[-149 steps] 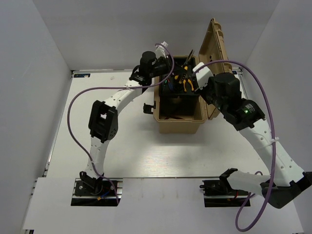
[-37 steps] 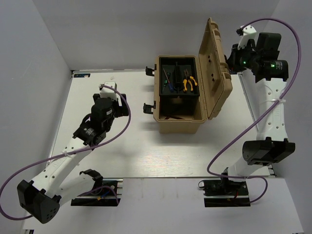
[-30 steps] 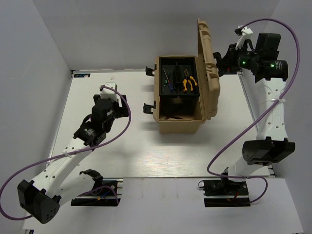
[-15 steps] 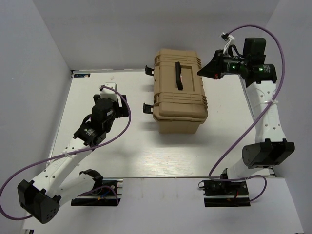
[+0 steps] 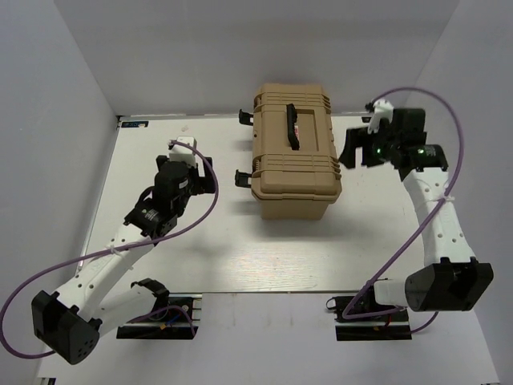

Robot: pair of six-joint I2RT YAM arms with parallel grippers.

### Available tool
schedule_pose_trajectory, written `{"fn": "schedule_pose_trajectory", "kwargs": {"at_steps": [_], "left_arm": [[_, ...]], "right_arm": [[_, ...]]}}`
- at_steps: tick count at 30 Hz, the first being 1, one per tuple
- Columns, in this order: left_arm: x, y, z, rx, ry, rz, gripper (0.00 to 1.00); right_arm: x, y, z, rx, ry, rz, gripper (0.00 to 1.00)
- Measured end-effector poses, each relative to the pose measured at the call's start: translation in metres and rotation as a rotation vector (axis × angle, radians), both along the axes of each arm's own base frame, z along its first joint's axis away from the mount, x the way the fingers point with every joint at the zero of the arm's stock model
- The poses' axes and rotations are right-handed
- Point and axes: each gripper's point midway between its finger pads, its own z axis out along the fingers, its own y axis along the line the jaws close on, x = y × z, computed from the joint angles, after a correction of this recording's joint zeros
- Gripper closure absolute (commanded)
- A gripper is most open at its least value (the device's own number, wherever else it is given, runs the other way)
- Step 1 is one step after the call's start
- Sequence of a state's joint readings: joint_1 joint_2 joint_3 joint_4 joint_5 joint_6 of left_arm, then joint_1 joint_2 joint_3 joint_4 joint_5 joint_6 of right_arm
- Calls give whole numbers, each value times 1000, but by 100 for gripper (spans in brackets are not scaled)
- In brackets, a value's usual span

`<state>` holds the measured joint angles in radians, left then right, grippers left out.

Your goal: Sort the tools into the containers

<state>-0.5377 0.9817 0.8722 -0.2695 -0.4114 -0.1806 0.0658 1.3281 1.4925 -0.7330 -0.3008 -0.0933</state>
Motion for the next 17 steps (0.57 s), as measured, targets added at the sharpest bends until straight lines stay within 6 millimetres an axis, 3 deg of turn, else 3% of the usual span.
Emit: {"fn": "schedule_pose_trajectory", "kwargs": {"at_steps": [3, 5, 12, 17], "left_arm": [[1, -3, -4, 4, 12, -12, 0], [0, -5, -4, 2, 15, -23, 0], [-1, -11, -5, -5, 20, -61, 0], [-2, -15, -6, -8, 23, -85, 0]], "right_arm": [[-24, -13, -65, -65, 145, -39, 9], [-42, -20, -92, -90, 188, -65, 9], [-77, -29, -87, -68, 63, -129, 9], [-97, -23, -122, -44, 101, -107, 9]]}}
